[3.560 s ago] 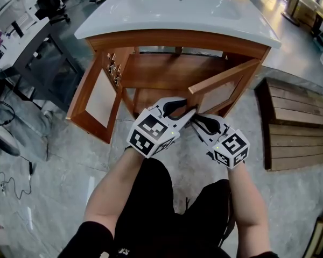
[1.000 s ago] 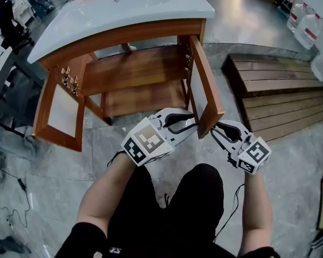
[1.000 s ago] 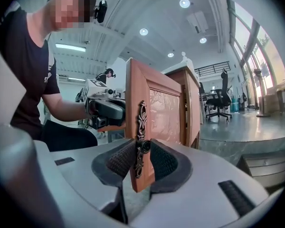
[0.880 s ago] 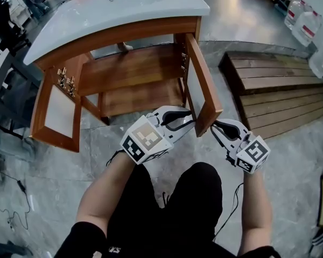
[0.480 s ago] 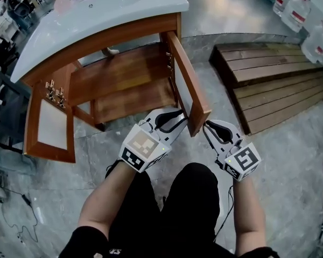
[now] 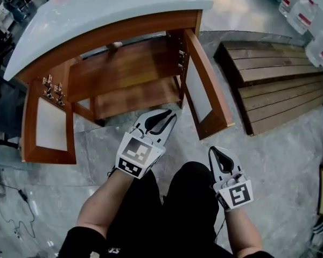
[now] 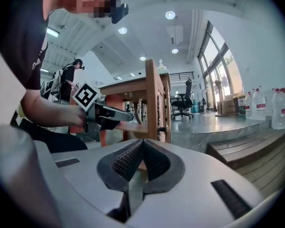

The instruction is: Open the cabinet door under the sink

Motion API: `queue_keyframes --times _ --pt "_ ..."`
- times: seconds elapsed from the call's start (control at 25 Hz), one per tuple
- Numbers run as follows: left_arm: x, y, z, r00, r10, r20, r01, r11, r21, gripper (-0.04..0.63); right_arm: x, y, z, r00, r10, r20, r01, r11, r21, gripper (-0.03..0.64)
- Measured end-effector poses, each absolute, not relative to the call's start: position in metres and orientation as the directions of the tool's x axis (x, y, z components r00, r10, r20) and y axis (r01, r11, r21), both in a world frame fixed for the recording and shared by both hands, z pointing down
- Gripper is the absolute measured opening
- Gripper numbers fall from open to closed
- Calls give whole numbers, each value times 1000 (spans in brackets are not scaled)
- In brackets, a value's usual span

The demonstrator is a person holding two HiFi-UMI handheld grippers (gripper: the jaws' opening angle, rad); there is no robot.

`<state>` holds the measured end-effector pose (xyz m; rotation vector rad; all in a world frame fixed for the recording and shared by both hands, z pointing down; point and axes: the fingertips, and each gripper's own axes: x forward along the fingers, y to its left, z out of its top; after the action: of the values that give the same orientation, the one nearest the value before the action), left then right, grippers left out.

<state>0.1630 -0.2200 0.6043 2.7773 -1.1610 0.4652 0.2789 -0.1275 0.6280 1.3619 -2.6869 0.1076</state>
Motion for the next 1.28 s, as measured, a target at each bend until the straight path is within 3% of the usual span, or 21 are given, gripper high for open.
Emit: queue_keyframes --times 0.2,0.44,1.04,1.28 --pt "124 -231 609 578 -757 305 -798 -603 16 49 230 -124 616 -621 -765 172 -782 618 -74 15" --pt "74 -239 550 481 -830 284 -862 -507 -21 39 154 -136 568 -668 -712 217 -742 659 -122 14" --pt "-41 -220 287 336 -872 355 -941 -328 86 34 37 -184 301 -759 -549 350 -617 779 -114 12" --pt "-83 -214 185 323 -874 364 -946 -303 112 33 19 -206 191 -723 -610 324 -667 738 -98 12"
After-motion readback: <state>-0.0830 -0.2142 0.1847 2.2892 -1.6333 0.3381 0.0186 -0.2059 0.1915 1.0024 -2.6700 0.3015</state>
